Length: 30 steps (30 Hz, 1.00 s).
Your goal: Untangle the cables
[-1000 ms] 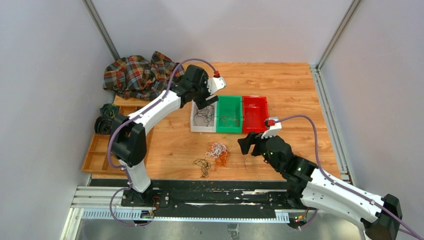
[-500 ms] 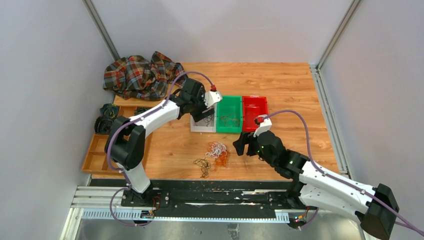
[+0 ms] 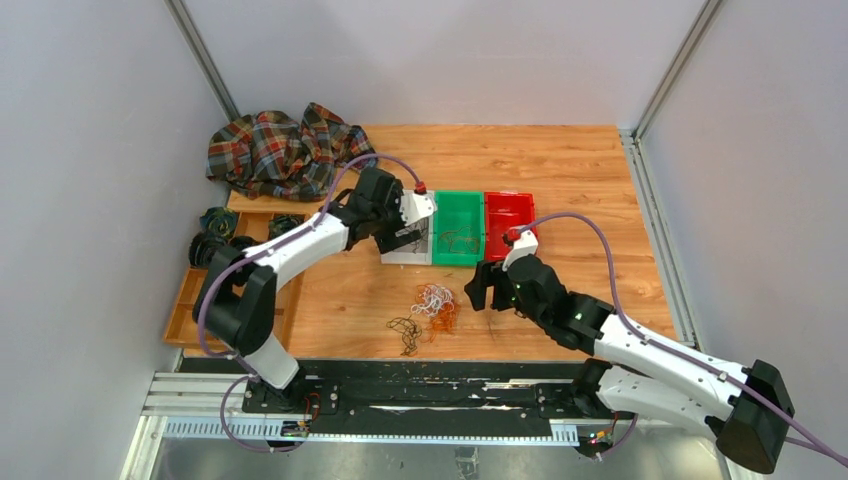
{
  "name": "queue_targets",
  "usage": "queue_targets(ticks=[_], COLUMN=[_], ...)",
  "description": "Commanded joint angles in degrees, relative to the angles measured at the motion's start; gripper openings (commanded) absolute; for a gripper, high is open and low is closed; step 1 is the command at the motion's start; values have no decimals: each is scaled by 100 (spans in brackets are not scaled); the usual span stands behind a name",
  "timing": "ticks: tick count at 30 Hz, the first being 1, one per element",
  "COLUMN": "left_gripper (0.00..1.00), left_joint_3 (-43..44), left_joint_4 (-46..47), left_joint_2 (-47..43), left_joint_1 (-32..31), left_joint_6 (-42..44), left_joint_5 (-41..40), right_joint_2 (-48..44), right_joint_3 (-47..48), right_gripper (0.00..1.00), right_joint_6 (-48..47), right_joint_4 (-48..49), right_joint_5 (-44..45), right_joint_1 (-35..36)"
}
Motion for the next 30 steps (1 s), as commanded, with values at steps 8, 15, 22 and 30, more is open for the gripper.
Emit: queue_targets(ticks=[8,15,22,30], left_gripper=[98,94,92,66], left_joint_3=[561,-843,-1780,-2055], left_joint_4=[-4470,-4053,-2122,-1087], left_joint_2=[-1702,-1851,-1783,-1641], left_joint_1=[32,-135,-833,-909], left_joint_6=[1379,904,88,-315], left_joint_5=[2928,3703,2549,2141], right_joint_2=[220,252,334,334], right_joint_3=[251,234,217,187], right_gripper=[76,75,74,72], right_joint_6=[62,119,241,305], right_joint_4=[-117,-107,25,74], right_joint_5=[-234,-319,-415,-425], right_joint_1=[-57,-52,-54,-53])
